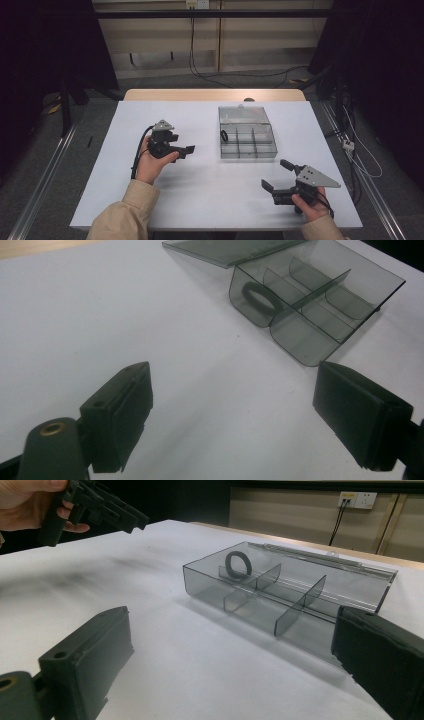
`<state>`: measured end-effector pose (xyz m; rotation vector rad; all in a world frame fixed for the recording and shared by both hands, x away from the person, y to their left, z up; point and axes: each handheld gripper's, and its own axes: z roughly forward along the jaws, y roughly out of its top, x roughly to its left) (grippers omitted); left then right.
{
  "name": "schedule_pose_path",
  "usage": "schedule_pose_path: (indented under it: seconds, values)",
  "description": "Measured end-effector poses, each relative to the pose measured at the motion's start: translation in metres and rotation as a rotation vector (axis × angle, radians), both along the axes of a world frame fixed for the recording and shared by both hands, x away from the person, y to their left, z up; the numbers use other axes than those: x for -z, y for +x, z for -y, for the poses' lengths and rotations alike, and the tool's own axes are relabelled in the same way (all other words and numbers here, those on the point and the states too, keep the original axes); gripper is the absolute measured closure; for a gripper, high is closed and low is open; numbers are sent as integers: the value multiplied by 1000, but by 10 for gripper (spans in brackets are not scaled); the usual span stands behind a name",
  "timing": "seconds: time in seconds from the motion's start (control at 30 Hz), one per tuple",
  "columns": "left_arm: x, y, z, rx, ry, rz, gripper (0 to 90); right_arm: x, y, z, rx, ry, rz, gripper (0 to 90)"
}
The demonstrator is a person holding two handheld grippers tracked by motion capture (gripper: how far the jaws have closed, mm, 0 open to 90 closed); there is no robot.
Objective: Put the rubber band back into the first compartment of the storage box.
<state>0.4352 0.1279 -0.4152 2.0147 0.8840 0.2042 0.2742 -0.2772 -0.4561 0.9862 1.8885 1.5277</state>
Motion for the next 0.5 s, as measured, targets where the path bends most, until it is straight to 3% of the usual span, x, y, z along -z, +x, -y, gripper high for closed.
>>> schedule_pose_path:
  seconds: [0.5]
  values:
    - [2,-14,-22,-9,-7,-2,153,0,0,0,4,-1,-1,28]
